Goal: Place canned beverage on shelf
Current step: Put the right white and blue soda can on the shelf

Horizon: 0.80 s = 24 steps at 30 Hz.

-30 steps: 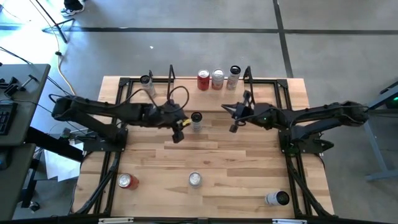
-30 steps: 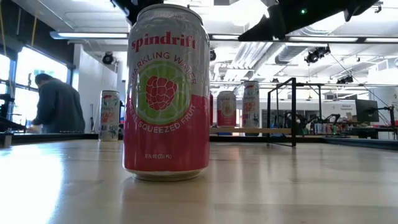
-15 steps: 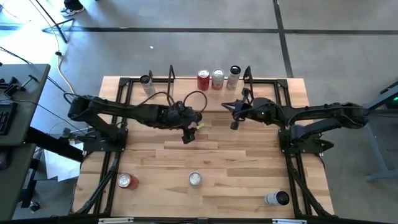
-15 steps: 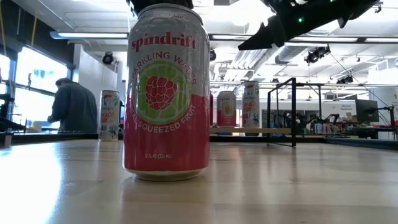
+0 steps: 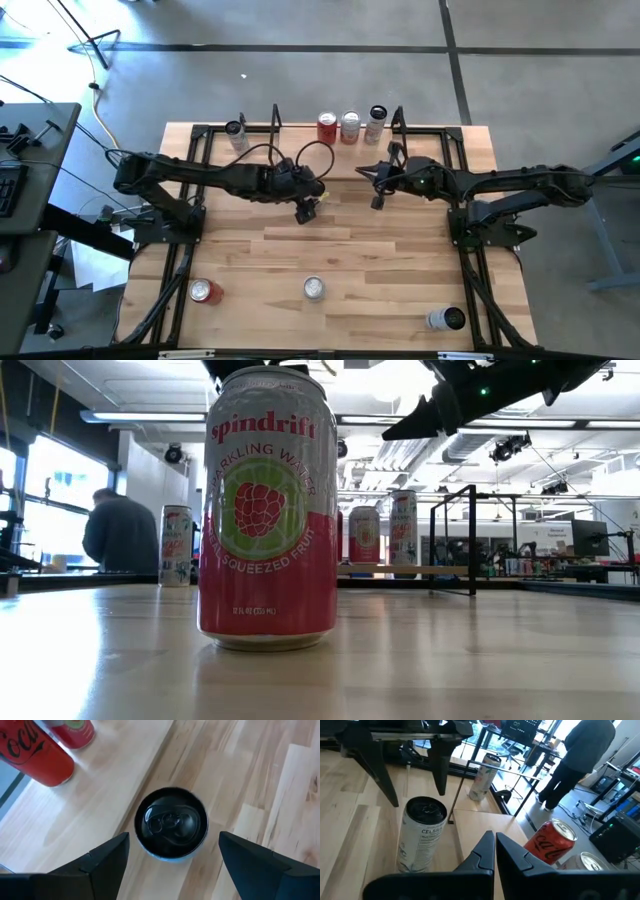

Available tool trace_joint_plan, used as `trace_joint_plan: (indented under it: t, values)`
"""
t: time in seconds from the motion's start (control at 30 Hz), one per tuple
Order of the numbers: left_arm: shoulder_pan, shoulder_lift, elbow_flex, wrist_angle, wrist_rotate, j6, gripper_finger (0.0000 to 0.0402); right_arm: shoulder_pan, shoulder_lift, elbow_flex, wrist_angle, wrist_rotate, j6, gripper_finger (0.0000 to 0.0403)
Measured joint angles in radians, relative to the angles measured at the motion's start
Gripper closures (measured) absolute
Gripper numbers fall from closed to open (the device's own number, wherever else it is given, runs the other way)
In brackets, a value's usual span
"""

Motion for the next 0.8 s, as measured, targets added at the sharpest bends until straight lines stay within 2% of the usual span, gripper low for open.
trace_joint_plan:
  t: [0.5, 0.8]
  values:
    - [0.025, 0.062, -0.001, 0.071, 0.004, 0.027, 0.0102, 0.0, 0.0, 0.0, 0.0, -0.04, 0.003, 0.0403]
    - [0.042, 0.066, -0.001, 0.097, 0.056, 0.031, 0.0103, 0.001, 0.0, 0.0, -0.001, -0.044, 0.021, 0.0403]
